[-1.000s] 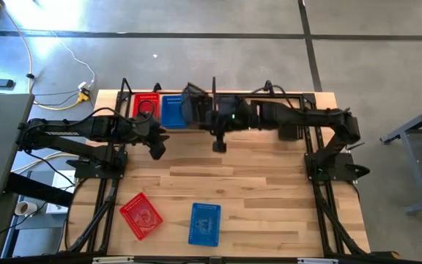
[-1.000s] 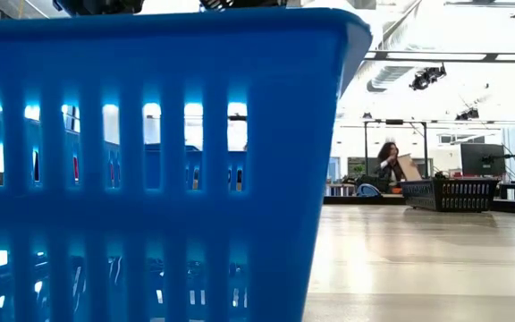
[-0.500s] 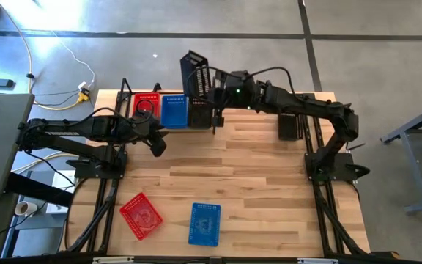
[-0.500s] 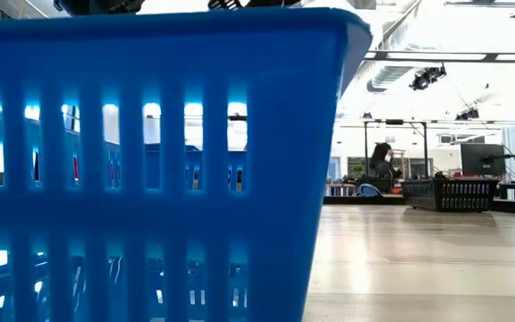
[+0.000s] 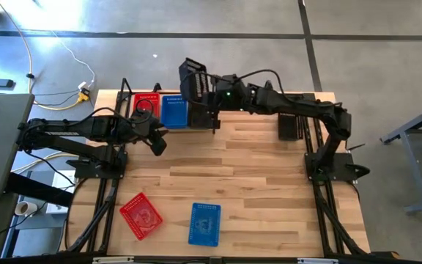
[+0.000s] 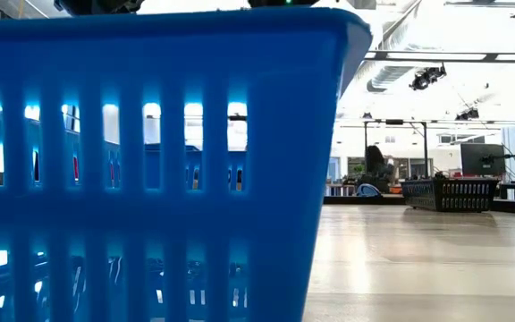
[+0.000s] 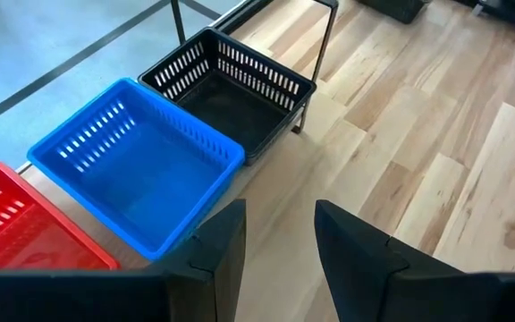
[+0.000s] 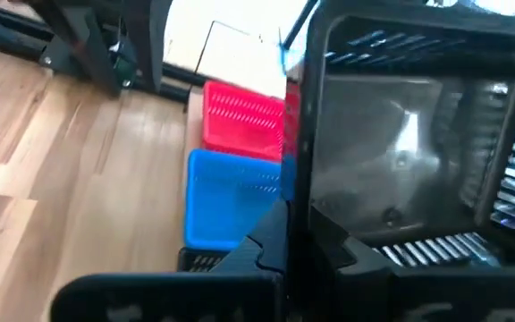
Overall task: Stack baskets on shelf by color
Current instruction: Stack the bottom black bin on the other black bin
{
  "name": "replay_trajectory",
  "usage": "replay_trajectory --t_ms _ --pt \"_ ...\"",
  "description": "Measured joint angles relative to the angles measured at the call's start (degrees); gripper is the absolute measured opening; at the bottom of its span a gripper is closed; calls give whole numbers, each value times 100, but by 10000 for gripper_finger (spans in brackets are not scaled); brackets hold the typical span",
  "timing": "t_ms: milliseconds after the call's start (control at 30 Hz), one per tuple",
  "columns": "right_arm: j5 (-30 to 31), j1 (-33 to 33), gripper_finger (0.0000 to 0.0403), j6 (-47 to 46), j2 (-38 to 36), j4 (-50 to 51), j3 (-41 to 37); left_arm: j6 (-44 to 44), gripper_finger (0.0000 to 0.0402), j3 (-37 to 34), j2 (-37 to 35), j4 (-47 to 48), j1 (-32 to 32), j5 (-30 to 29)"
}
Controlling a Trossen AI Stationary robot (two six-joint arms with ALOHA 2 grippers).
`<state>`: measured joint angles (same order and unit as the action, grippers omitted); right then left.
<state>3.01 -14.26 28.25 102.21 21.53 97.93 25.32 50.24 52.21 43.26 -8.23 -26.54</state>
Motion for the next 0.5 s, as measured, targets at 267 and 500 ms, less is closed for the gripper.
replay_trajectory --t_ms 267,500 --pt "-32 87 0 -662 295 373 0 2 126 0 0 10 -4 -29" --pt "-237 63 0 -804 589 571 -2 2 126 0 0 20 -4 -4"
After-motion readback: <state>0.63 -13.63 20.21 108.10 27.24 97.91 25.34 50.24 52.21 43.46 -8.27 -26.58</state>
